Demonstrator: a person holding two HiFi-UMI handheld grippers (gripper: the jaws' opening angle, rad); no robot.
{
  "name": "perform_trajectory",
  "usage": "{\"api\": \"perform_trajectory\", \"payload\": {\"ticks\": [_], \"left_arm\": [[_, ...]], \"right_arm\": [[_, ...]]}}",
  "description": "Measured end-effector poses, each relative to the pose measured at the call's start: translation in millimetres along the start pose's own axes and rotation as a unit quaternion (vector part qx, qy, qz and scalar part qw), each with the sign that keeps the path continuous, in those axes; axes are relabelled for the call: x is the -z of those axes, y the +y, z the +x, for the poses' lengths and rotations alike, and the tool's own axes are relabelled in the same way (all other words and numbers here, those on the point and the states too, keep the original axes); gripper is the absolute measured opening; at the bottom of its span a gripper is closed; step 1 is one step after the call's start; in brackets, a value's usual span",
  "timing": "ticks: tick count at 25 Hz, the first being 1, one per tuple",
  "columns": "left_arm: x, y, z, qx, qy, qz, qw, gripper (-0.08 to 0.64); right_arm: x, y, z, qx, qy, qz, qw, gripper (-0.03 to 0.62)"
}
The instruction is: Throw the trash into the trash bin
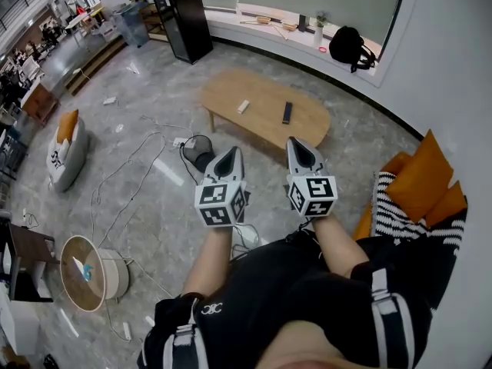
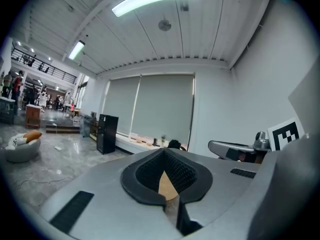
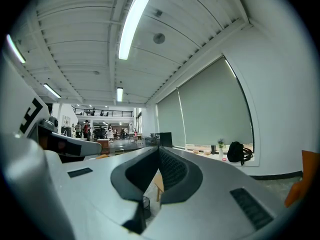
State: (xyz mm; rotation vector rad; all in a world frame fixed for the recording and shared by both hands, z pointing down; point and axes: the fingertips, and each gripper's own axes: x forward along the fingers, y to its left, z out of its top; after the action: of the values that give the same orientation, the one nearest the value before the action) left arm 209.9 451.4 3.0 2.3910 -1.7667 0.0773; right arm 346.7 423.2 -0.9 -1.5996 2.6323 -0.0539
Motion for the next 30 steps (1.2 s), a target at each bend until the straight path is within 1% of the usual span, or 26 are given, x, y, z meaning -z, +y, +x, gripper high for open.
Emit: {"api": "perform_trajectory", "payload": {"ticks": [3,7,13,18,24,30], "left_arm": [[3,15,2,-0.012,0.003,-0.002,0.9999,0.012],[6,34,17,-0.025,0.005,-0.004,0.9997,0.012],[6,61,69,-0.037,0.005,-0.006,0.9993,0.012],[0,91,134,-0.044,0.009,-0.016,0.9989,0.012],[-18,113,229,-0.047,0.016,-0.018,0.9986,0.012],[-42,128,331,-0.045,0.036,-0.013,0.9983,0.014]], "right_arm": [[3,4,11,-0.003,0.003,-0.002,1.0,0.011],[6,3,38,-0.009,0.003,-0.003,1.0,0.011],[17,-21,101,-0.018,-0.001,0.002,1.0,0.011],[19,-46,164,-0.031,-0.008,0.005,0.999,0.011],[20,-104,252,-0.026,0.008,0.011,1.0,0.011],[12,-159,336,-0.027,0.026,0.032,0.999,0.011]]}}
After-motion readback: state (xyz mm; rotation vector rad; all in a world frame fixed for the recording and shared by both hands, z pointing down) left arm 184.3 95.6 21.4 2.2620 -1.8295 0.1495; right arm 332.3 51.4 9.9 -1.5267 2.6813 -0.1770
